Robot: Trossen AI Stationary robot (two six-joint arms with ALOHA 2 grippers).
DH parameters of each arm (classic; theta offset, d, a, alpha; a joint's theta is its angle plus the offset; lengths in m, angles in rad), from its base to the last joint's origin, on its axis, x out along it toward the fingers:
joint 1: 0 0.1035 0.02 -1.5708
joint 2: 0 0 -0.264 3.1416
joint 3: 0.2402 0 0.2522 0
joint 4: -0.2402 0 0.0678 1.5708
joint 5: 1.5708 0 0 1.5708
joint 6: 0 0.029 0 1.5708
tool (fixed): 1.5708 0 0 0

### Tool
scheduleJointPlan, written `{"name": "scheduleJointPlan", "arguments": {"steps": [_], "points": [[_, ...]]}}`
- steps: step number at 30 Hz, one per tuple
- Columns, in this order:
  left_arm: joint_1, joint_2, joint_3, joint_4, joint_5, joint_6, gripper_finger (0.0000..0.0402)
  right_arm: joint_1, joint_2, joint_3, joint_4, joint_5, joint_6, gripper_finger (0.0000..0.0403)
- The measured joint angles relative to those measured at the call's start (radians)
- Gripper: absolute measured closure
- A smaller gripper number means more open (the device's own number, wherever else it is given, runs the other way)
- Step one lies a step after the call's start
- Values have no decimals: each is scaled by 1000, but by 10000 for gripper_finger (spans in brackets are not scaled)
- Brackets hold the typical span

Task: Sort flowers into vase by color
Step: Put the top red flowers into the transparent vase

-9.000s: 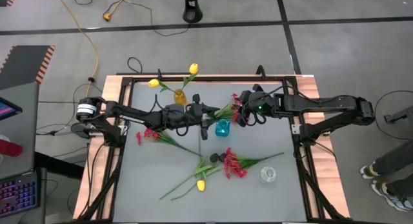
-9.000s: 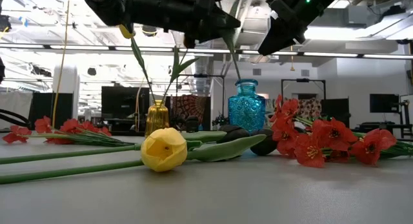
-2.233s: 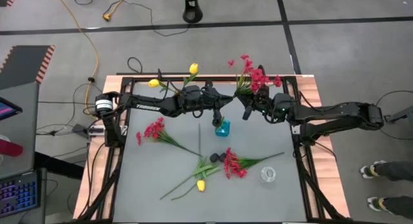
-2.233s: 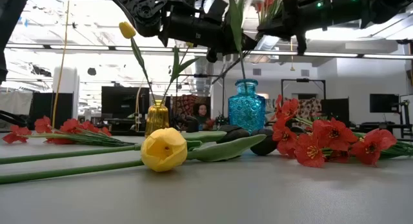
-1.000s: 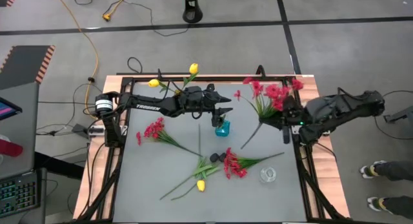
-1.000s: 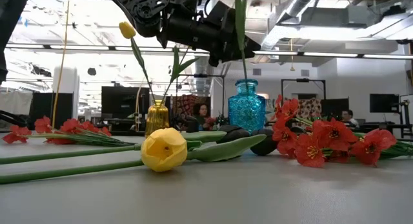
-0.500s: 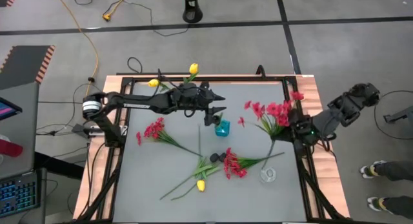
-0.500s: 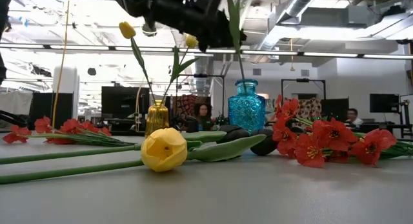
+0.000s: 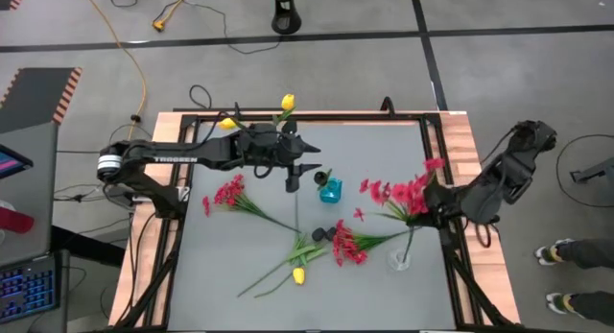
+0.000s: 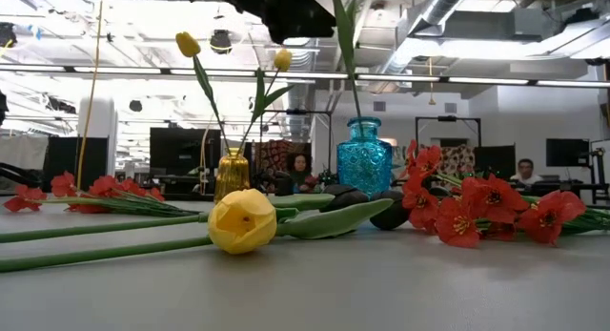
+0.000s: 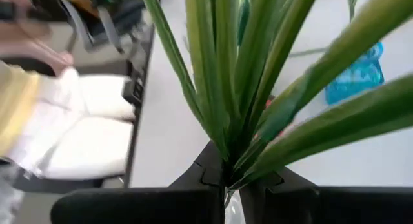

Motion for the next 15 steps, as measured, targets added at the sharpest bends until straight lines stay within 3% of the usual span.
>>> {"name": "scheduleJointPlan", "arguments": {"steps": [15], "points": [[-75,-15,0,-56,-2,-5,223,42,141,0,-37,78,-7,352]]}}
